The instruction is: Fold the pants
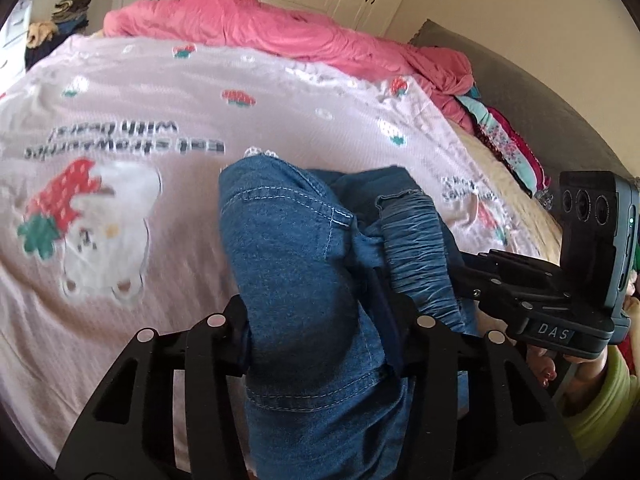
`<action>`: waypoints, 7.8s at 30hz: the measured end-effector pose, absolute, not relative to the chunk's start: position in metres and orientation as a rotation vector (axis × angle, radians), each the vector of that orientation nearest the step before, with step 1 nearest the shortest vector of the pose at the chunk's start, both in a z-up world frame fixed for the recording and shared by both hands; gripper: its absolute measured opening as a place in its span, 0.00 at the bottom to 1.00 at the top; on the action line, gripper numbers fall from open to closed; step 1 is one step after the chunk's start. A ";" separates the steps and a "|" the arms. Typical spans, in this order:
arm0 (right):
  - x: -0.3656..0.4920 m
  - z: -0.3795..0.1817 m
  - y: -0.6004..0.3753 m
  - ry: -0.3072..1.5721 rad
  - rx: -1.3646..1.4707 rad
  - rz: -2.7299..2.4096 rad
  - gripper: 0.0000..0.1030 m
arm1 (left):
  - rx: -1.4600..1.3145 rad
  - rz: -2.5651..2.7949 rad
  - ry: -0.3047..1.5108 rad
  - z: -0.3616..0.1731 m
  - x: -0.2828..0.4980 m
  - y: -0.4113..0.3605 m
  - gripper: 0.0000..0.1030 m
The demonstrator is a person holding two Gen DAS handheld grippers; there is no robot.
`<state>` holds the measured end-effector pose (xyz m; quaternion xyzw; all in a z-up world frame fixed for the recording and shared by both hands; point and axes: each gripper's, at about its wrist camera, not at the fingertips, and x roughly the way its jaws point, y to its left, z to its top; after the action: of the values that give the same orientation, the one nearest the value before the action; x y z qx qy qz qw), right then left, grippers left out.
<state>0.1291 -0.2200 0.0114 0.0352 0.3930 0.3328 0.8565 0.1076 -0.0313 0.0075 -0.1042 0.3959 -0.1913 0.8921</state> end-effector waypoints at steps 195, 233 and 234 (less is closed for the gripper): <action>0.073 -0.024 -0.236 0.792 0.016 0.297 0.96 | -0.144 -0.126 0.821 -0.024 0.049 -0.004 0.91; 0.081 -0.027 -0.241 0.807 0.019 0.278 0.96 | -0.123 -0.150 0.829 -0.022 0.054 -0.008 0.91; 0.082 -0.027 -0.242 0.808 0.021 0.276 0.96 | -0.118 -0.142 0.828 -0.022 0.055 -0.007 0.91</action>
<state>0.0816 -0.2423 -0.0267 0.0101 0.3916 0.1337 0.9103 0.0550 -0.0068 -0.0217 -0.0575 0.4019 -0.0691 0.9113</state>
